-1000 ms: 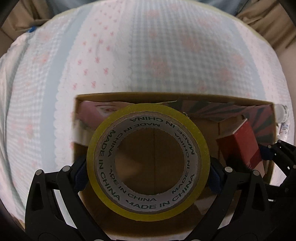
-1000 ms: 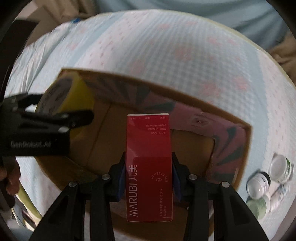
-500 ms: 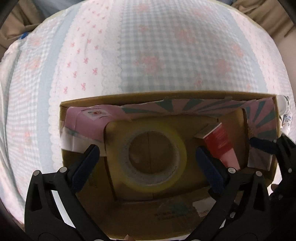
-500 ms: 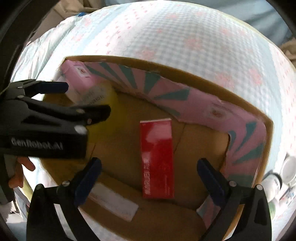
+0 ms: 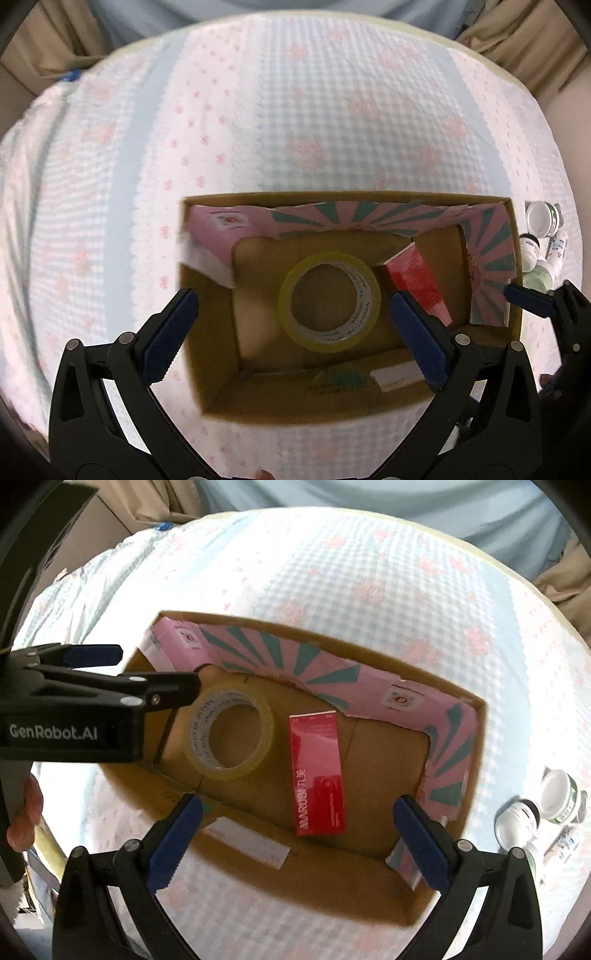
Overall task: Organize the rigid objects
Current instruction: 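Open both tools to drop the tape roll and red box inside, then move both tools back toward the remaining jars and bottles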
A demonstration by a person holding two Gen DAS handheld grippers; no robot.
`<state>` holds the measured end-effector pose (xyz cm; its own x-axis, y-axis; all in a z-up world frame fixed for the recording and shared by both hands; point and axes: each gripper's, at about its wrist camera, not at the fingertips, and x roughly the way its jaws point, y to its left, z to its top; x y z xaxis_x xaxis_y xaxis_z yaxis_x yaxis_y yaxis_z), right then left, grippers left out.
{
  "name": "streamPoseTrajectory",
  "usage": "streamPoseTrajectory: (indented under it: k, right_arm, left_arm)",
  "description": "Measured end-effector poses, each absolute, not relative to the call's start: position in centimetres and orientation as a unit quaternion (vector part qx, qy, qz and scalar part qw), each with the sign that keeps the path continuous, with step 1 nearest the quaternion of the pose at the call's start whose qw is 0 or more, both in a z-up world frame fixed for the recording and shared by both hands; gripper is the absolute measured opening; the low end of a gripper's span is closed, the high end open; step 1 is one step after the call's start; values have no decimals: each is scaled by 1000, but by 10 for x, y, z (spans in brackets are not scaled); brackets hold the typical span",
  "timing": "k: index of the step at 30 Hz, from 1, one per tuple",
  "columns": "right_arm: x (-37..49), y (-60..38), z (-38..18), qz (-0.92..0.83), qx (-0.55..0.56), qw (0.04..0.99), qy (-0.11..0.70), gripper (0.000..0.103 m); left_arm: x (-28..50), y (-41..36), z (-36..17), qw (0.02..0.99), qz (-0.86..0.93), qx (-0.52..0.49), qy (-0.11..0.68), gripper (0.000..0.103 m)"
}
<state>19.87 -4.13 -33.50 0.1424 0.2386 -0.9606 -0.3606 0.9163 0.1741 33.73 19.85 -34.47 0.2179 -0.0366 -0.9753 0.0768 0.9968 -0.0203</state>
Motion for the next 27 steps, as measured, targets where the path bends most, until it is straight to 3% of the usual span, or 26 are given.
streamPoseTrajectory:
  k: [3, 17, 27]
  right_arm:
    - [217, -42, -314, 189, -42, 761, 619, 103]
    - [147, -66, -183, 110, -19, 816, 567, 103]
    - [93, -156, -128, 4, 34, 845, 533, 103]
  left_arm:
    - [321, 207, -318, 792, -37, 6, 609, 102]
    - [233, 215, -193, 849, -45, -20, 526, 102]
    - [191, 142, -152, 860, -90, -26, 502, 102]
